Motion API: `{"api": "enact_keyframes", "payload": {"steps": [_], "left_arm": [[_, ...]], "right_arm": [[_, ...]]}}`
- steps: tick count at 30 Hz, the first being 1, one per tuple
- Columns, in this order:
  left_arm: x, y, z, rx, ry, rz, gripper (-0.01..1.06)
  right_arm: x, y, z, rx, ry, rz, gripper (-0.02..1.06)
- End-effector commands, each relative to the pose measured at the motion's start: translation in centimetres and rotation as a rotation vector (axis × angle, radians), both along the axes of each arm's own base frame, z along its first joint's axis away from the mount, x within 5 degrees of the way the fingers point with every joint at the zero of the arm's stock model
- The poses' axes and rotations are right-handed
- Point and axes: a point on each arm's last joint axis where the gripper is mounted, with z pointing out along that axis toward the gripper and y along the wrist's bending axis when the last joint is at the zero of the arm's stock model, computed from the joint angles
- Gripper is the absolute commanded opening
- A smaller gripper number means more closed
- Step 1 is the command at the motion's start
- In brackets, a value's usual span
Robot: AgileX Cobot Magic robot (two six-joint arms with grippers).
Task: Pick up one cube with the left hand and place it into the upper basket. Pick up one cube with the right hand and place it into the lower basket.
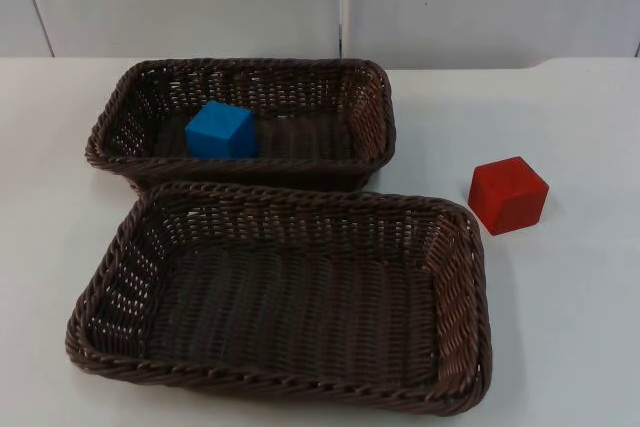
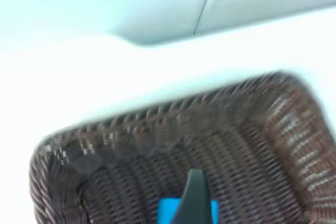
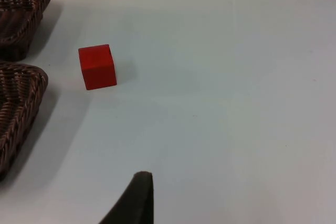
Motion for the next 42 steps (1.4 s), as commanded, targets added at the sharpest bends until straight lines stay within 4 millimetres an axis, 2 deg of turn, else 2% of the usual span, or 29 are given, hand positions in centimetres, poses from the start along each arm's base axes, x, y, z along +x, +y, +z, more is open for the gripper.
{"api": "enact_keyframes", "payload": {"steps": [1, 6, 12, 20, 22, 25, 30, 42], "left_arm": [[-1.2, -0.1, 2.4, -0.022, -0.033, -0.009, 0.69], [-2.6, 0.2, 5.1, -0.034, -0.082, -0.015, 0.69], [-3.6, 0.3, 6.0, -0.033, -0.072, -0.028, 0.69], [-5.5, 0.7, 5.4, -0.038, -0.045, -0.028, 0.69], [-6.6, 1.0, 4.5, -0.032, -0.029, -0.02, 0.69], [-7.5, 1.2, 4.4, -0.031, -0.035, -0.013, 0.69], [-10.3, 2.0, 3.8, -0.029, -0.031, -0.001, 0.69], [-16.5, 3.4, 3.9, -0.036, -0.056, 0.003, 0.69]], "right_arm": [[0.0, 0.0, 0.1, -0.005, -0.008, -0.003, 1.05], [0.0, 0.0, 0.1, -0.005, -0.008, -0.003, 1.05], [0.0, -0.1, 0.1, -0.004, -0.008, -0.004, 1.05], [0.0, -0.1, 0.1, -0.004, -0.008, -0.004, 1.05], [0.0, -0.1, 0.1, -0.004, -0.008, -0.004, 1.05], [0.0, -0.1, 0.1, -0.004, -0.008, -0.004, 1.05], [0.0, -0.1, 0.1, -0.004, -0.008, -0.004, 1.05], [0.0, -0.1, 0.1, -0.004, -0.008, -0.004, 1.05]]}}
